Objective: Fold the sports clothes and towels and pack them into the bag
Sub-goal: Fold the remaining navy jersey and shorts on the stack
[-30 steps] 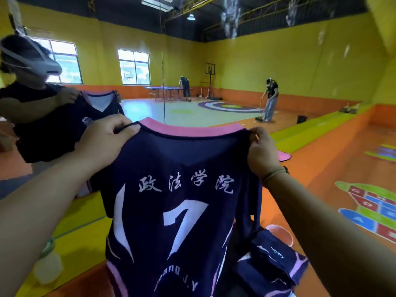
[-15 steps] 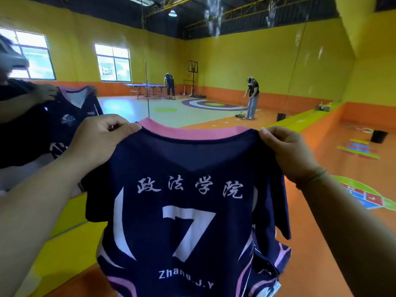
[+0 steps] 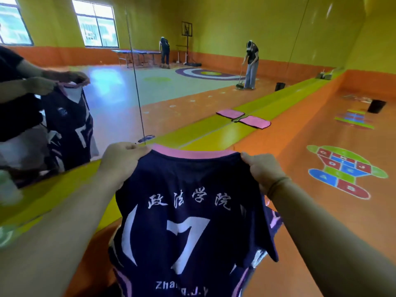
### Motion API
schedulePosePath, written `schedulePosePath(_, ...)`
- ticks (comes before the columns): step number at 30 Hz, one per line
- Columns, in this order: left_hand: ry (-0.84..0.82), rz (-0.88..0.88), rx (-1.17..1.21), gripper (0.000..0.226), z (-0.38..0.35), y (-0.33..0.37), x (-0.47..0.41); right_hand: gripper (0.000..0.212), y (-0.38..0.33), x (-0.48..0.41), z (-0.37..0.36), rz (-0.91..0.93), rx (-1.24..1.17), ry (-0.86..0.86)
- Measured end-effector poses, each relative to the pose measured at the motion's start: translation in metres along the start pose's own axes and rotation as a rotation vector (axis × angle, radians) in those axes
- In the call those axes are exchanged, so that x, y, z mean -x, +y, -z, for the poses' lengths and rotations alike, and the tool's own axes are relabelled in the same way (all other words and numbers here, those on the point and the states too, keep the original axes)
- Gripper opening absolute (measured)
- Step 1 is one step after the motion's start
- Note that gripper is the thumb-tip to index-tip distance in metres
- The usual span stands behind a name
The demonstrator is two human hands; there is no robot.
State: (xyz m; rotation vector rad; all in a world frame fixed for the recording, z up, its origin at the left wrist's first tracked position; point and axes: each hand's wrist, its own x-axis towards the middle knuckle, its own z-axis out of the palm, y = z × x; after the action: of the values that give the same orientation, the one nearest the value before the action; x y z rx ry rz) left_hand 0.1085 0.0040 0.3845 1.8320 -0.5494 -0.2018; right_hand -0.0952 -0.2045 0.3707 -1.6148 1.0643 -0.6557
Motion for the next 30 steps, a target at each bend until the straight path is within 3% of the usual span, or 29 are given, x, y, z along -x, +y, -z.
schedulePosePath(2, 0.045, -0.007, -0.009, 0.03, -0.014, -0.006, 0.008, 0.042, 0.009, 0.007, -0.012, 0.061, 0.009, 0.027)
schedulePosePath(9, 0.047, -0.037, -0.011, 0.037, -0.049, -0.018, 0.033, 0.036, 0.021, 0.03, -0.043, 0.174, -0.078, 0.0)
schedulePosePath(15, -0.041, -0.039, 0.007, 0.044, -0.068, -0.022, 0.052, 0.022, 0.032, 0.04, -0.06, 0.279, -0.069, -0.161)
schedulePosePath(19, -0.12, -0.053, 0.021, 0.03, -0.078, -0.025, 0.059, 0.016, 0.034, 0.044, -0.07, 0.312, -0.056, -0.23)
schedulePosePath(30, -0.294, 0.056, 0.226, 0.023, -0.076, -0.026, 0.064, 0.023, 0.038, 0.045, -0.076, 0.369, -0.069, -0.314)
